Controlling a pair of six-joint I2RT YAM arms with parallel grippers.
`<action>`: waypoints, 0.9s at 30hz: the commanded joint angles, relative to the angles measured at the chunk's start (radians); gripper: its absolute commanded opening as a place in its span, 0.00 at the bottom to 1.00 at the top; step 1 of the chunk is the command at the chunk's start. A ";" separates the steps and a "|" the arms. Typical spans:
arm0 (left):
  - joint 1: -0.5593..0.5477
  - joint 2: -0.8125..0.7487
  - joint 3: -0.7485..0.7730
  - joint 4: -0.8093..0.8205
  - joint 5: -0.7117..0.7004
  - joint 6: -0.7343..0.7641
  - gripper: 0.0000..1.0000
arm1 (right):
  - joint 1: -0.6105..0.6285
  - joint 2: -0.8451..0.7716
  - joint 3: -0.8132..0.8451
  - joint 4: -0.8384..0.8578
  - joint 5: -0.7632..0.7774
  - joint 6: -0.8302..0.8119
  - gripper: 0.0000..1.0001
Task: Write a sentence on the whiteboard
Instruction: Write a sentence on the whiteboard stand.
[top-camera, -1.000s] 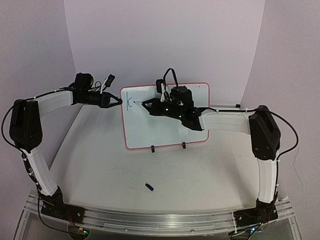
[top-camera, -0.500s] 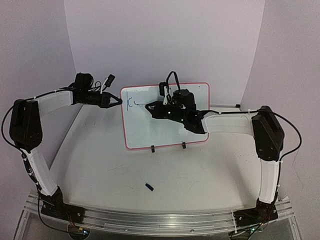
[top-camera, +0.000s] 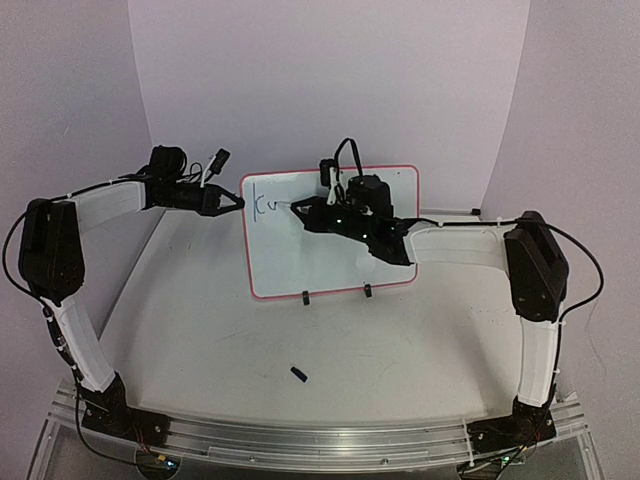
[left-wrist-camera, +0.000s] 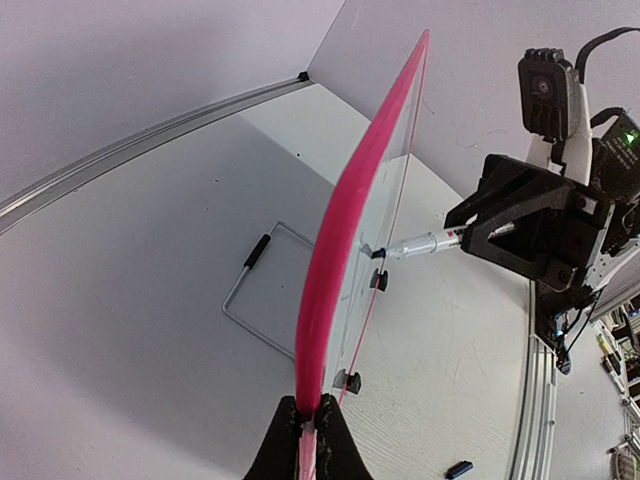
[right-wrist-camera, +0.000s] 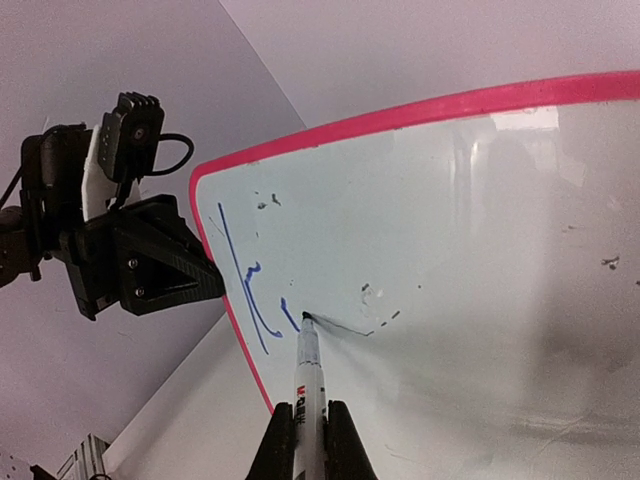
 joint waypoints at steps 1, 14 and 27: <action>-0.016 -0.039 -0.005 -0.053 0.019 0.020 0.00 | -0.015 0.017 0.079 0.026 -0.002 0.005 0.00; -0.018 -0.040 -0.005 -0.054 0.018 0.020 0.00 | -0.015 0.073 0.108 -0.035 -0.071 0.011 0.00; -0.019 -0.040 -0.003 -0.054 0.019 0.020 0.00 | -0.013 0.042 0.004 -0.034 -0.081 0.024 0.00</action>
